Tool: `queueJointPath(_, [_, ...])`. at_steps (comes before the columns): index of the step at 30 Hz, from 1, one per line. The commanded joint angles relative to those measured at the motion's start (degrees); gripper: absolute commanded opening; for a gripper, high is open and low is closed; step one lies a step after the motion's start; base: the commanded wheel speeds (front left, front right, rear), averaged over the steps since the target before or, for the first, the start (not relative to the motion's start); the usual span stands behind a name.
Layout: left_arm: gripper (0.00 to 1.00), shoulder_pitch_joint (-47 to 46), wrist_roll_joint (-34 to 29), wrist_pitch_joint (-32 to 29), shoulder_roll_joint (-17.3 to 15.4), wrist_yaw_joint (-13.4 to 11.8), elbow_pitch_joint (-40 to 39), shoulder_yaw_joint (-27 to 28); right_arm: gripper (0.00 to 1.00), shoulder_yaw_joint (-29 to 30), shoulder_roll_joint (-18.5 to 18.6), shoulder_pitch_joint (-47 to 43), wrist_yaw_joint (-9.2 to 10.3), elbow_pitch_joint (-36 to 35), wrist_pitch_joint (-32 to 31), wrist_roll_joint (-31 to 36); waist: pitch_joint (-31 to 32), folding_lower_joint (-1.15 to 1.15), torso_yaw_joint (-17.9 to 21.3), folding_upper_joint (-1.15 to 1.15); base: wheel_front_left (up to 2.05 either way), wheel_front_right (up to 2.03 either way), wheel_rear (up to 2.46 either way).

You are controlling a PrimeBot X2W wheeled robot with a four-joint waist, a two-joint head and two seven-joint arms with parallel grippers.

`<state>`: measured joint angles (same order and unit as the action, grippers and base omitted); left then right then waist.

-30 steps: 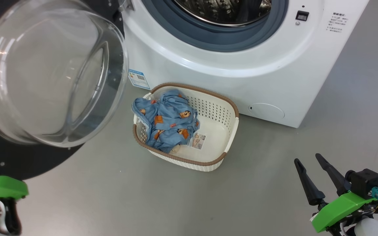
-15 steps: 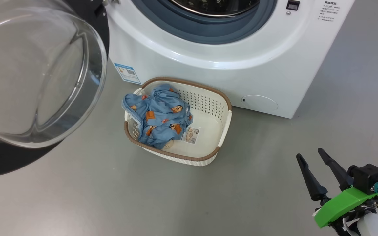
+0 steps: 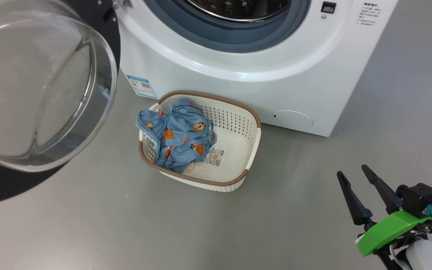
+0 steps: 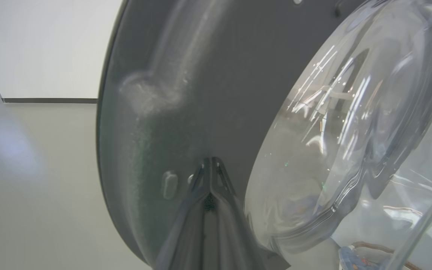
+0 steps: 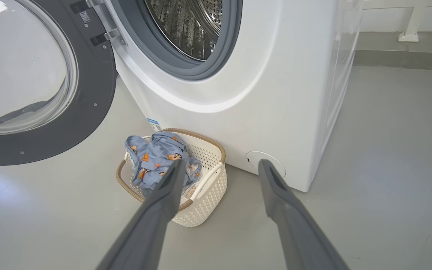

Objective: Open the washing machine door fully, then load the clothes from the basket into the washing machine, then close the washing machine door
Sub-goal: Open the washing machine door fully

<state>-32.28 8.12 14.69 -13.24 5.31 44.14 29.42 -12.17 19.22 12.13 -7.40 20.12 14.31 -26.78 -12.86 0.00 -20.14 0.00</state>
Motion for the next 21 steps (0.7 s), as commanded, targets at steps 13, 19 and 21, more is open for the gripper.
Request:
queueJointPath(13, [0.0, 7.24, -0.66, 0.31, 1.74, 2.03, -8.47, -0.18, 1.0, -1.51, -0.85, -1.39, -0.09, -1.02, 0.69, 0.31, 3.77, 0.0, -0.09, 0.0, 0.0, 0.0, 0.0])
queueJointPath(19, [0.98, 12.2, 2.47, 0.31, 4.24, 2.15, -13.5, -5.27, 1.0, -1.33, -1.01, -1.71, -0.09, -1.59, 0.69, 0.17, 4.49, 0.0, 1.09, 0.0, 0.0, 0.0, 0.0])
queueJointPath(21, [1.0, 14.34, 3.54, 0.31, 4.47, 2.16, -15.7, -7.44, 1.0, -0.99, -1.08, -1.86, -0.09, -1.77, 0.69, 0.21, 4.66, 0.0, 1.86, 0.0, 0.0, 0.0, 0.0])
